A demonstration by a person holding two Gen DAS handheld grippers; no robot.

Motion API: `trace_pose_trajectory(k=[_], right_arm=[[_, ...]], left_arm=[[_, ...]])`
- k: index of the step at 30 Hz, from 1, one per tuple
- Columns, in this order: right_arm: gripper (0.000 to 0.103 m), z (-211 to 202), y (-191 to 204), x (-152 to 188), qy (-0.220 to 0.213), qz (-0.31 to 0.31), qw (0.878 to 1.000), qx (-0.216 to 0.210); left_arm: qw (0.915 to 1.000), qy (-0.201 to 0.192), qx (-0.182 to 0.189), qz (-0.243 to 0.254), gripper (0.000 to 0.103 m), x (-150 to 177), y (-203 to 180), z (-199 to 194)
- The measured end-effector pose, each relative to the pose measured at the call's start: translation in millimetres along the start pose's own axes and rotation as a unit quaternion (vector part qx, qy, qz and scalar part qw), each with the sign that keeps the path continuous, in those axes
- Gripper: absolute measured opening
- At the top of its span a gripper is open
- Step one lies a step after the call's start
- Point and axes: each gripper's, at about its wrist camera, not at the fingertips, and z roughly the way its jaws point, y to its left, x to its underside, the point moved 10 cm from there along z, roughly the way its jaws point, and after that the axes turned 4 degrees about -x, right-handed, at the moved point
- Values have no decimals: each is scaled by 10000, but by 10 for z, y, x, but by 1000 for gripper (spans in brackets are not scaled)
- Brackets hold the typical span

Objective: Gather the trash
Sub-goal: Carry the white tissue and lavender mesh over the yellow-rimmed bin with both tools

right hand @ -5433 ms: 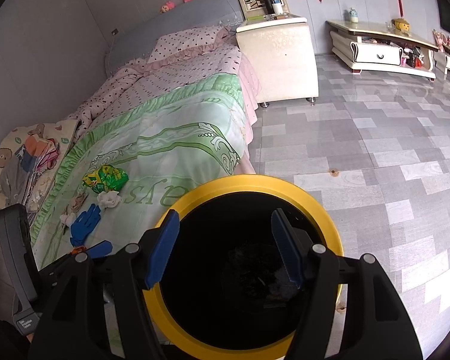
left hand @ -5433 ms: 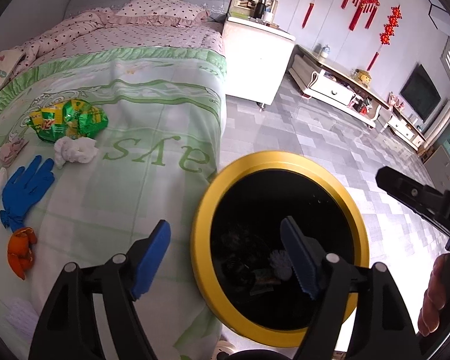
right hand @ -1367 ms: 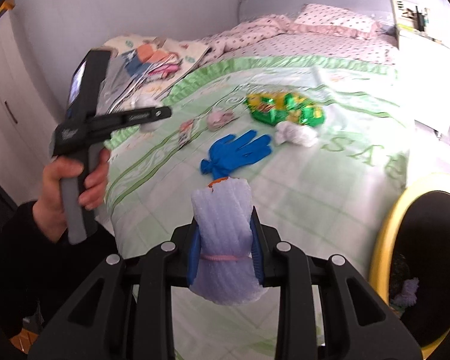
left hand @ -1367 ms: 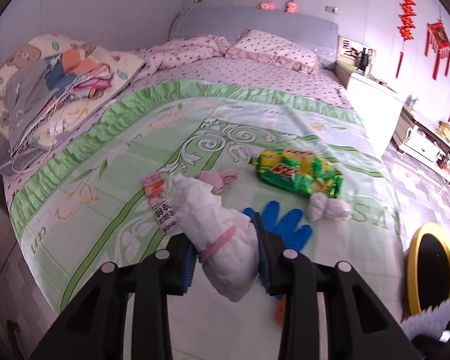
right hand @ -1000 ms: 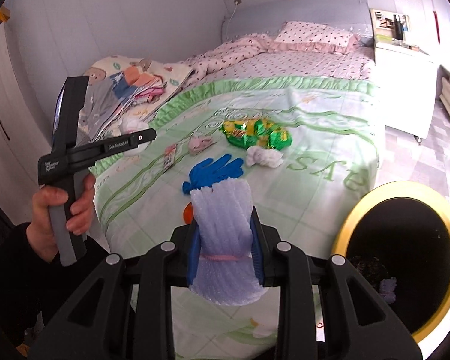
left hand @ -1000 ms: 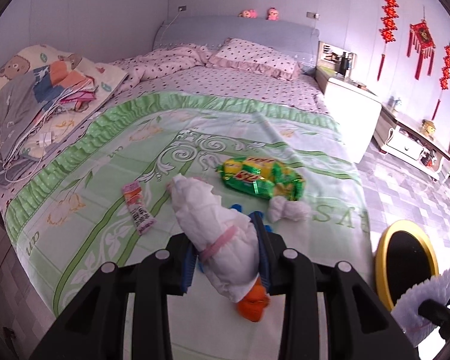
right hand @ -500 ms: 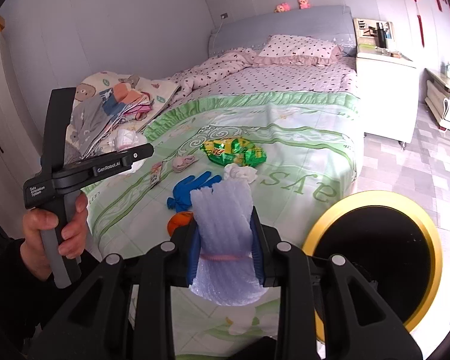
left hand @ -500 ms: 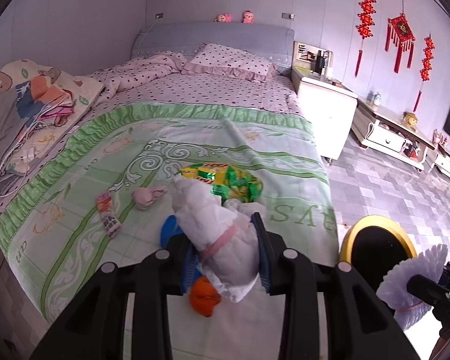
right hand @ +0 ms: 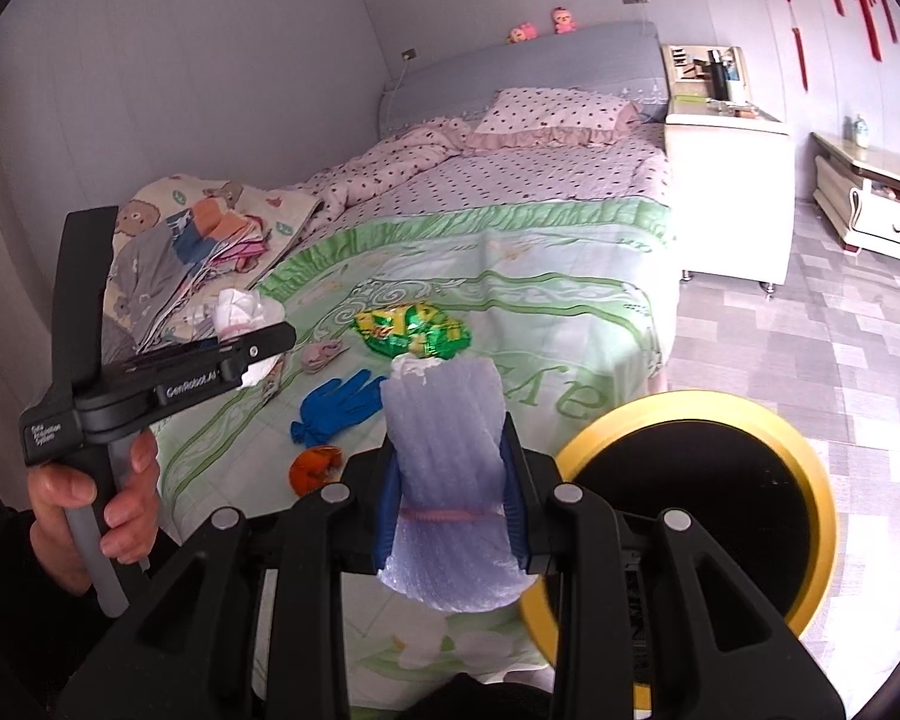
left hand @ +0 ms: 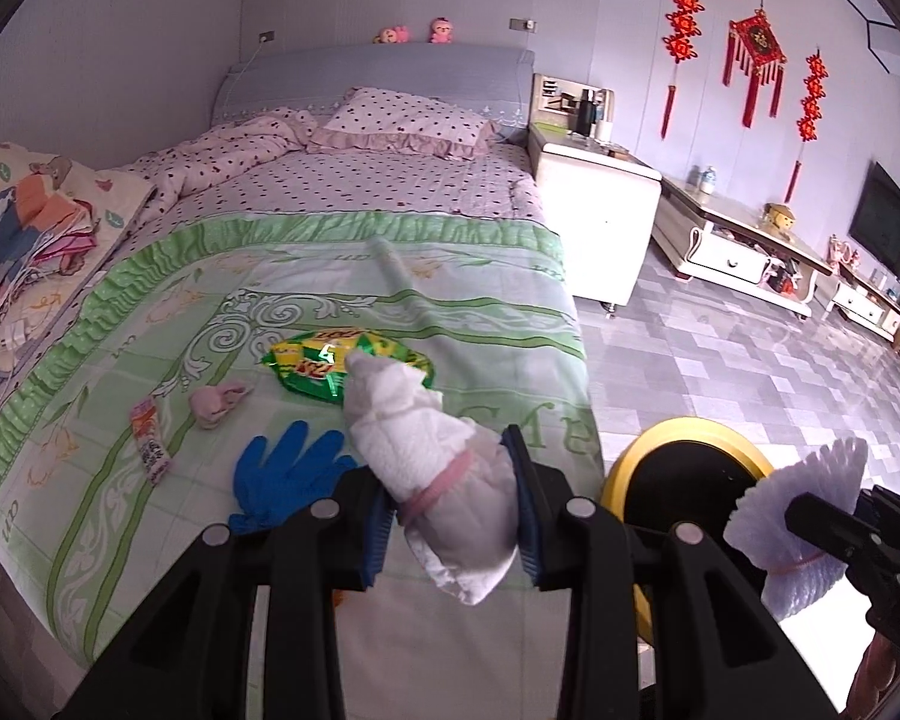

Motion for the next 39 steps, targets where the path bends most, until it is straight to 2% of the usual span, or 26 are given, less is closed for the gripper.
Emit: trace_pose_trajectory(k=[21,39], right_arm=[[28,-403,-1012,68,-128,637,9960,620],[29,-167,-1668,252,139,1220,9885,888]], left_arm=[[9961,351,657,477,32,178,-1110,343],[9886,955,973,643,33,605,-1679,814]])
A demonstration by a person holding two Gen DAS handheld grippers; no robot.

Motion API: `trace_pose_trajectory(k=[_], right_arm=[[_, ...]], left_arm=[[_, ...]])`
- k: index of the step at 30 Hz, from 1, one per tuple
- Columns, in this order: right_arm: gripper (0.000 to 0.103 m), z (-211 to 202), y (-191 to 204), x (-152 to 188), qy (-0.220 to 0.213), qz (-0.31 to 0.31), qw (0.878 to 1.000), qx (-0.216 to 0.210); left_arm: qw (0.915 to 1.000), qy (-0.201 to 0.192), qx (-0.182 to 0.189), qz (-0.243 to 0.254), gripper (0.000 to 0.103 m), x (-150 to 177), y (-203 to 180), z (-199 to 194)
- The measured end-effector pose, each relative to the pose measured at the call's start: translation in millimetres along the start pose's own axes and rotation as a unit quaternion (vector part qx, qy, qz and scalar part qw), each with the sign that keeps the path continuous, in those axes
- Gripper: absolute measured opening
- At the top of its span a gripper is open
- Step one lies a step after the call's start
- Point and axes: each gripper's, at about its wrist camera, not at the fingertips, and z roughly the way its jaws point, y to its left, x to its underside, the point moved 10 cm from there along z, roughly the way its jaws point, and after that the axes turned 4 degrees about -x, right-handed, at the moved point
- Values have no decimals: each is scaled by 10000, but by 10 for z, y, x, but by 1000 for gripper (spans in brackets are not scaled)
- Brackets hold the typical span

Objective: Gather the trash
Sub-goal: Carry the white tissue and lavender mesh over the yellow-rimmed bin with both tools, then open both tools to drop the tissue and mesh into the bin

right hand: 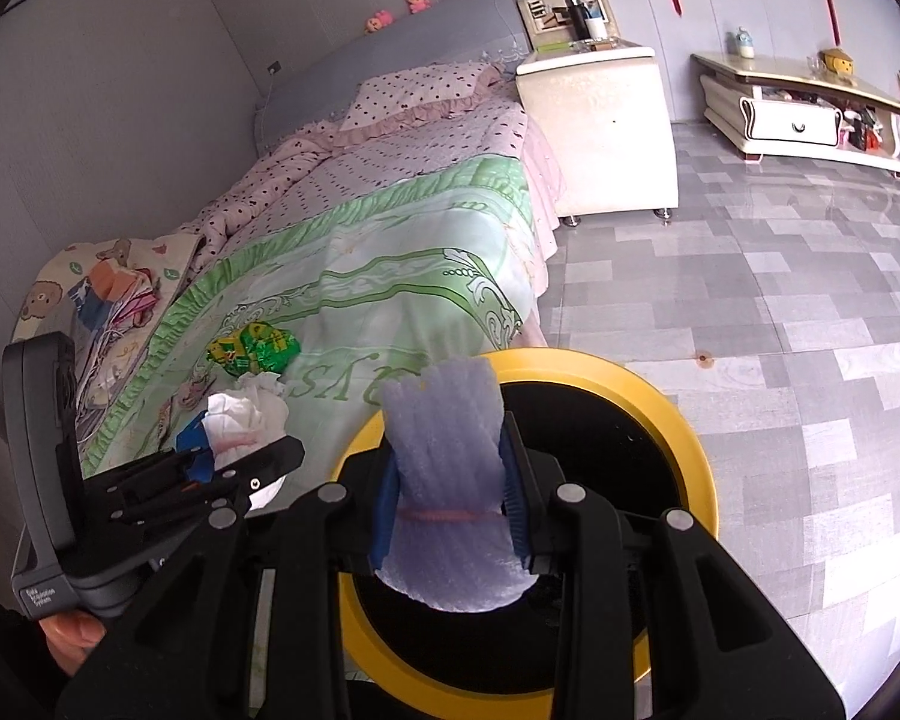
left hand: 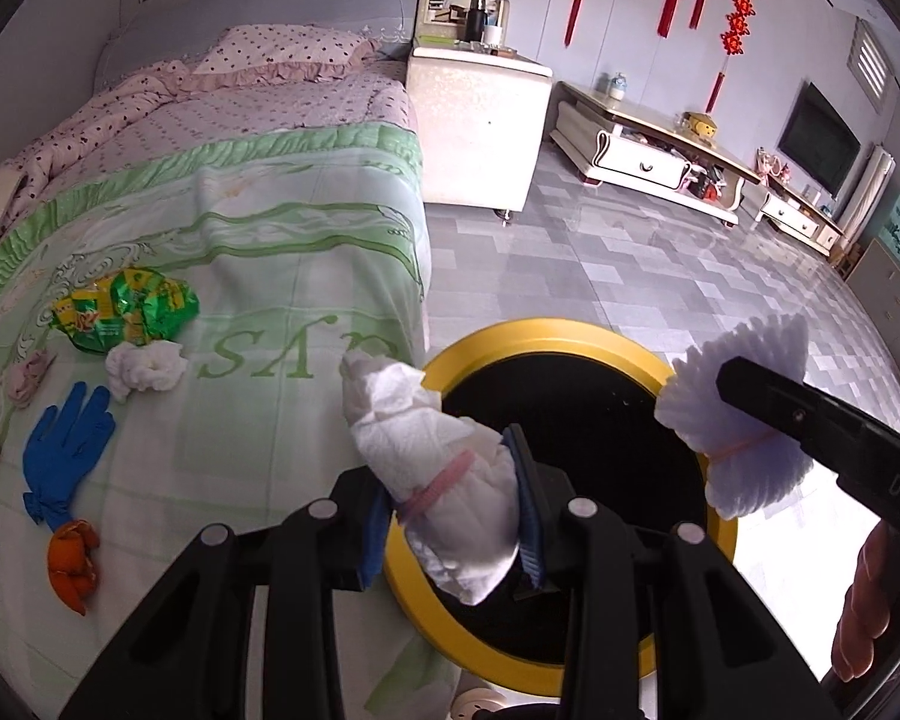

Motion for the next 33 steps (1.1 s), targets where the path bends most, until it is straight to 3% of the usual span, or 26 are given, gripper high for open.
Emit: trace_pose_trajectory(k=[15,21,26,33], right_arm=[[34,78,-148,-4,31,185,9997,182],[38,76,-212,-11,18,295,9992,269],[54,34,-254,-33,-23,400,9986,354],[54,-59,-215,-66,-150,385,9982,426]], left_arm=[[9996,191,201,61,35,85,-156,139],[9990,244,376,10,42,100,-167,132],[9991,182,373,-48,56,97,-131,98],[9989,20,367,-308,77,57,58,-11]])
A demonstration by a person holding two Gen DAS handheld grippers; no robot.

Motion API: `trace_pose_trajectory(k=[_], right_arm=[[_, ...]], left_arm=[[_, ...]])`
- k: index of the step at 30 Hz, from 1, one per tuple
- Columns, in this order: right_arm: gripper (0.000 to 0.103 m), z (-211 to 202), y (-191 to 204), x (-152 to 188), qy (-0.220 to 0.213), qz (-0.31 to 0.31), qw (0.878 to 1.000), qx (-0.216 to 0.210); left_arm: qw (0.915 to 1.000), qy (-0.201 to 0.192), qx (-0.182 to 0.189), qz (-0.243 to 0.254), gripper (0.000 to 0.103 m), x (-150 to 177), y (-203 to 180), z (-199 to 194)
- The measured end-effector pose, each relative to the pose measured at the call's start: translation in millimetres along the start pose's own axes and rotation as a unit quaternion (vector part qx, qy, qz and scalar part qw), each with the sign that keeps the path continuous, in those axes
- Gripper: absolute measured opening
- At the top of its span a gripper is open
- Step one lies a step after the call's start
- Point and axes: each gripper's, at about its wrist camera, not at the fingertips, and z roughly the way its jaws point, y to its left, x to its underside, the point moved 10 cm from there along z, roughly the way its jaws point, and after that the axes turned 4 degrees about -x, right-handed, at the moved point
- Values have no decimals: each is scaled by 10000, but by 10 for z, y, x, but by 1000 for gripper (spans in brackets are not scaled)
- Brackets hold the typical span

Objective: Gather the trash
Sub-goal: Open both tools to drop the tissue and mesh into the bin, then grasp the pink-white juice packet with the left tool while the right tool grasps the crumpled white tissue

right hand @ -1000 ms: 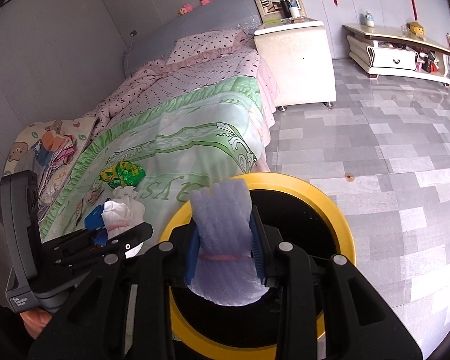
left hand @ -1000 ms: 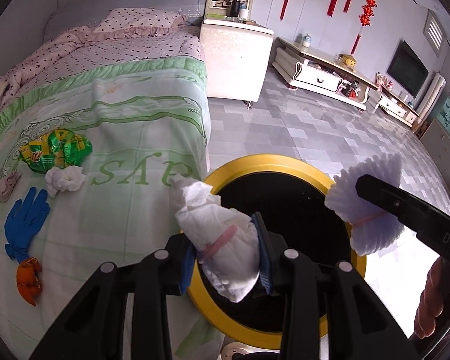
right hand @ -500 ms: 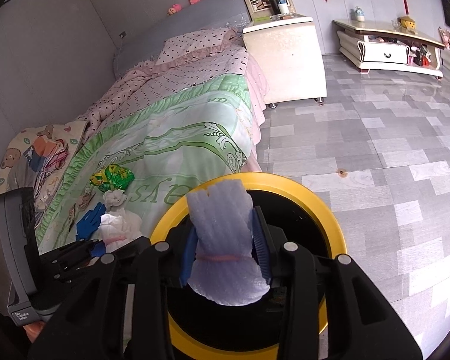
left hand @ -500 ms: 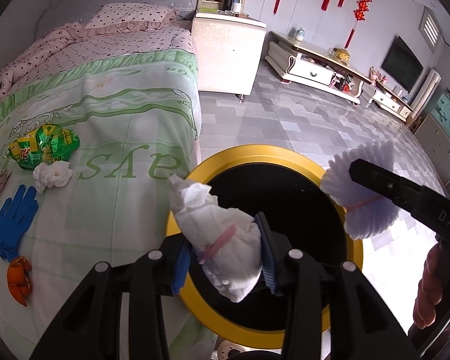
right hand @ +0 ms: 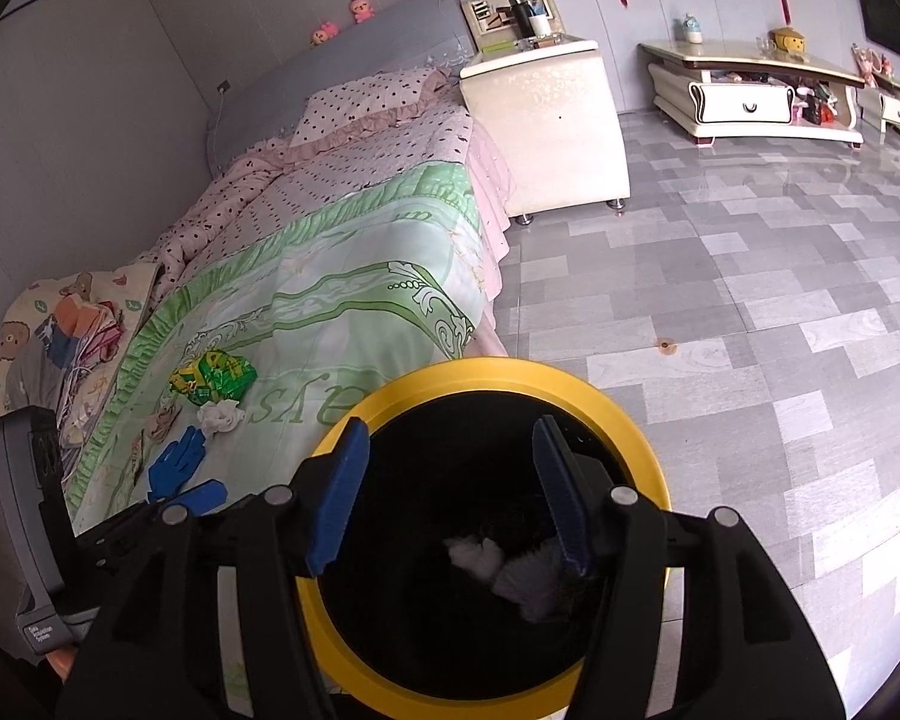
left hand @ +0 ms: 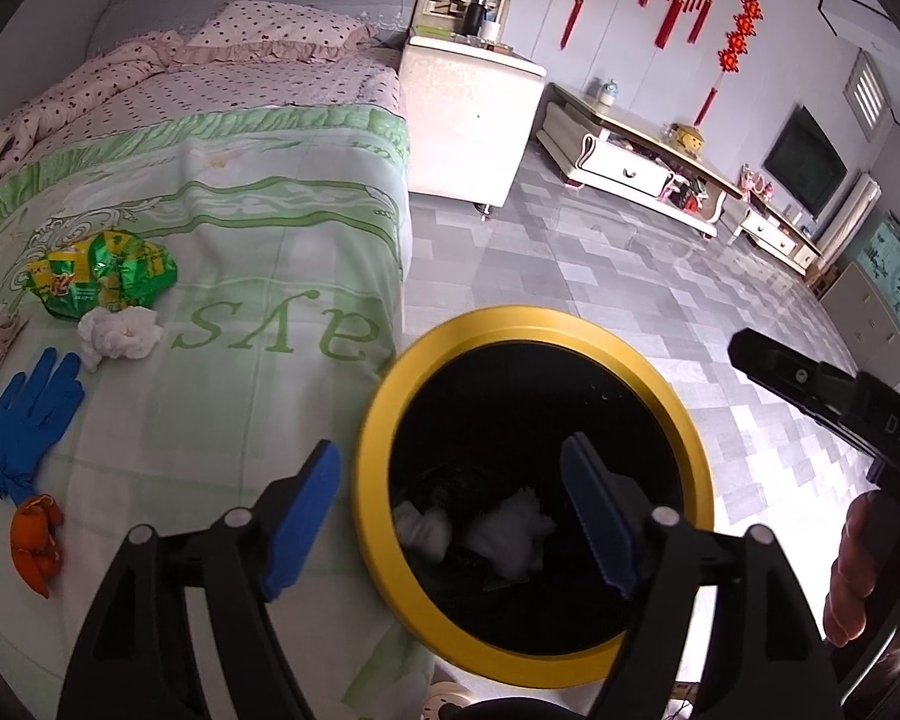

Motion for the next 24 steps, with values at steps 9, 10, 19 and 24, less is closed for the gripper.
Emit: trace_pose_trajectory(k=[9,10,19,24], right_arm=[[57,-2,302,8,20,-261,9996,-103],[58,6,358,2,24,-305,9994,-130],[60,134,1049,13,94,-789,9963,-334],[63,265,1527,42,125,-1104,9926,-500]], left_arm=[[9983,-298,-413,-301,82,-121,585,-242],[9979,-310,-456,-329,82,-120,661,-265],[9920,-507,-885,-750,82,-151,1476,-560],[9866,-619,-1198,-921,83,-142,1942,-748]])
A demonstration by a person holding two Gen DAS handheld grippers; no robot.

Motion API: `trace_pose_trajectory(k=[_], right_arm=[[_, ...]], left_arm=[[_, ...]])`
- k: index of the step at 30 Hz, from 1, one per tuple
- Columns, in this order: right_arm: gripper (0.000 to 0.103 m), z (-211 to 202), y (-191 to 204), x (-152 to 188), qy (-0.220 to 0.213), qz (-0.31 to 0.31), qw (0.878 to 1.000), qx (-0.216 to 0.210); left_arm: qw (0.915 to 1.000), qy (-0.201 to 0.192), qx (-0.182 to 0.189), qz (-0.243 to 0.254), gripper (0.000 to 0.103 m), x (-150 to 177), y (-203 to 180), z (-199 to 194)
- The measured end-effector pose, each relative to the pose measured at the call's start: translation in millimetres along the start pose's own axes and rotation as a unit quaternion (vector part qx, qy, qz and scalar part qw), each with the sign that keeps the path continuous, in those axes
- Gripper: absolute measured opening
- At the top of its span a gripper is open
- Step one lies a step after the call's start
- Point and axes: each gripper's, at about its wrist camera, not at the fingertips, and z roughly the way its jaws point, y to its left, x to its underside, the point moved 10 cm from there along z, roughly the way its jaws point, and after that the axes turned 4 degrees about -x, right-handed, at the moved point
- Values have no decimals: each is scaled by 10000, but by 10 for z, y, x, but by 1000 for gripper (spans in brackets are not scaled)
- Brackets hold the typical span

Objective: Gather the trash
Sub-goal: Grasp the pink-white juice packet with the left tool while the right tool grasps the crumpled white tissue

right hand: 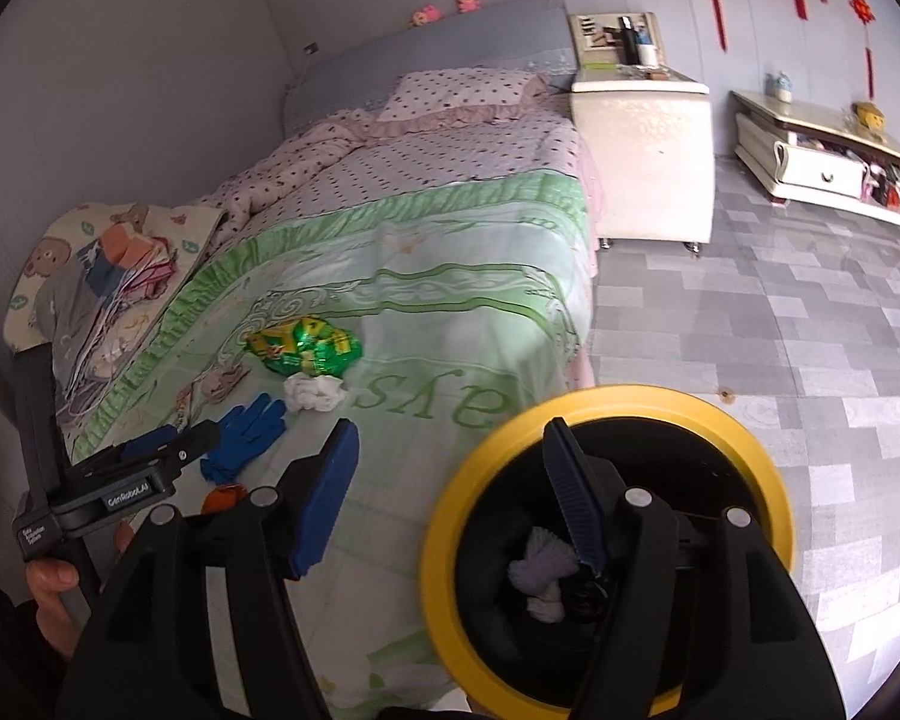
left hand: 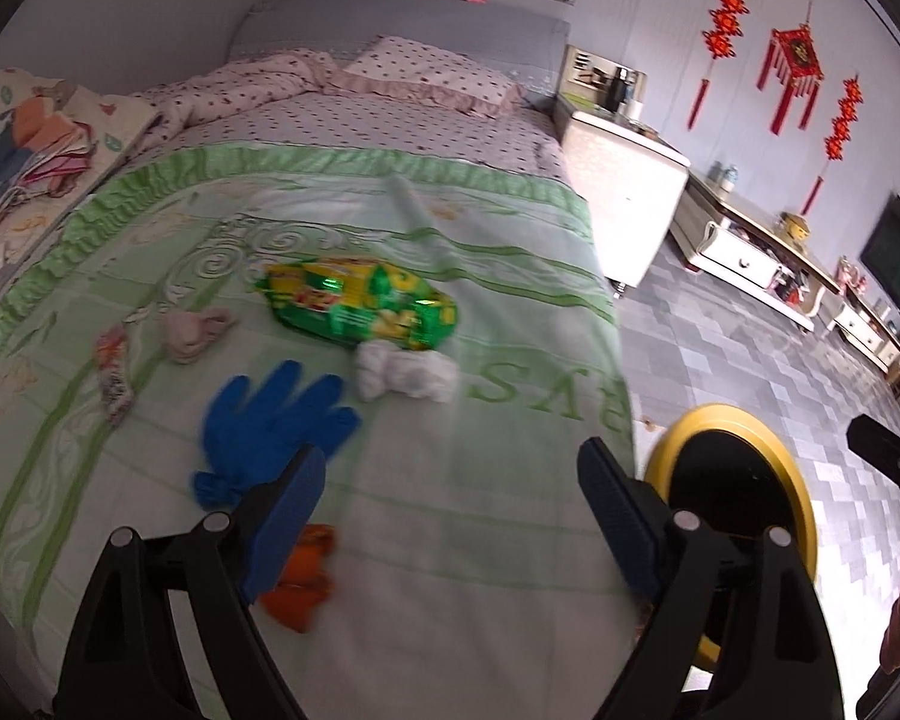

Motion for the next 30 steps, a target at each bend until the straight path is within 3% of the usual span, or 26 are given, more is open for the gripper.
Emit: trace_pose_trajectory(k=[8,15,26,30], right_arm=[[64,466,701,-76,175,-350,9986,-367],[64,967,1077,-56,387,-678,9958,-475],[65,1970,1334,89,809,-1082,9901,-375],[72,2318,1370,83,840,-1241,9884,-247]], left_arm=[[9967,-71,-618,-518,83,-129,979,13],[9896,-72,-1133,-889,83,-171,1687,147],[9763,102,-1597,-1458,83,-226,2594,677],[9709,206,-1726,-1647,83,-222,2843,895]])
